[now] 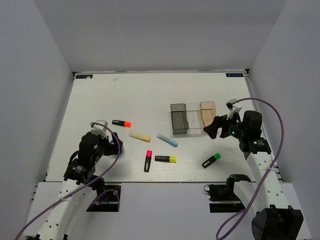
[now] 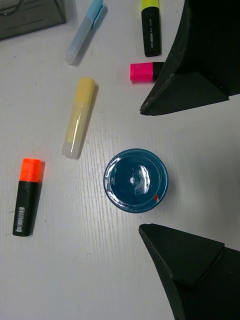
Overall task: Sort the stationery into containers
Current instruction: Grab a piece of stationery with the left arm
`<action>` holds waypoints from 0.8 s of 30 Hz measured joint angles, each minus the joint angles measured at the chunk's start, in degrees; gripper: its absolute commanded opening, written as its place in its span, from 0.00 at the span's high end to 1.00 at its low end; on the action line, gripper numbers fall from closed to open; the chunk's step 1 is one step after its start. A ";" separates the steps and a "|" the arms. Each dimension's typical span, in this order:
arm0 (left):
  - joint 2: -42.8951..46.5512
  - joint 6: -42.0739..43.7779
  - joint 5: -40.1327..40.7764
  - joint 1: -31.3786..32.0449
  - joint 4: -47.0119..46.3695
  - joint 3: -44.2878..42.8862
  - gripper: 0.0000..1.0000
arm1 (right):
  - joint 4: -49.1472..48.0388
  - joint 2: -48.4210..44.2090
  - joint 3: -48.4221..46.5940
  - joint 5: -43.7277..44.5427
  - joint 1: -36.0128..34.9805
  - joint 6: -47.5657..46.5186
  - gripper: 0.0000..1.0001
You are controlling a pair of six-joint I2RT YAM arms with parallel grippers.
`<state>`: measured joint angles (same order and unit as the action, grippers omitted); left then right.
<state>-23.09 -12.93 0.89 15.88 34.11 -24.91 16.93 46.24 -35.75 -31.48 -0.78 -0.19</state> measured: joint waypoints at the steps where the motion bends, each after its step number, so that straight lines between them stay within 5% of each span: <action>1: -0.07 0.02 -0.02 0.00 -0.04 0.04 0.00 | -0.15 -0.33 0.00 0.02 0.00 0.07 0.10; 8: -2.71 -0.11 -0.04 0.00 -0.26 0.04 0.02 | -0.37 -0.50 0.00 0.00 0.00 -1.33 0.10; 9: -3.17 -0.22 -0.02 0.00 -0.26 0.04 0.04 | -0.39 -0.50 0.07 -0.22 0.00 -2.14 0.25; 11: -4.33 -0.79 -0.02 0.00 -0.26 0.04 0.34 | -0.42 -0.50 0.46 -0.96 0.02 -4.81 1.00; 12: -4.92 -1.33 -0.02 0.00 -0.24 0.02 0.54 | -0.24 -0.35 0.66 -1.31 0.00 -5.64 1.00; 13: -5.53 -1.75 -0.02 0.00 -0.13 -0.07 0.91 | 0.20 0.04 0.66 -1.57 0.02 -5.75 1.00; 14: -6.19 -2.23 -0.02 0.00 0.07 -0.28 1.00 | 0.57 0.79 0.57 -1.68 0.02 -6.36 1.00; 15: -7.37 -2.36 -0.04 0.00 0.59 -0.85 1.00 | 1.40 1.75 0.28 -1.70 0.02 -6.86 0.60; 16: -8.85 -2.91 -0.04 0.02 0.85 -1.66 0.89 | 2.32 2.93 -0.02 -1.73 0.02 -7.17 0.28; 17: -10.27 -3.50 0.02 0.04 1.33 -2.62 0.63 | 3.04 3.76 -0.28 -1.73 0.02 -7.61 0.10; 18: -11.87 -4.22 0.22 0.07 1.99 -3.74 0.39 | 3.72 4.52 -0.59 -1.75 0.02 -7.96 0.10; 20: -14.71 -6.10 0.98 0.28 2.95 -6.05 0.09 | 4.85 5.14 -1.18 -1.75 0.00 -9.22 0.10; 24: -21.24 -10.21 4.59 2.12 5.33 -11.15 0.00 | 5.97 4.98 -2.03 -1.75 0.02 -9.46 0.10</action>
<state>-44.34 -23.14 5.48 18.00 39.44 -36.05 22.90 51.22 -37.78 -33.23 -0.75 -9.65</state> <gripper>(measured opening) 0.992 0.902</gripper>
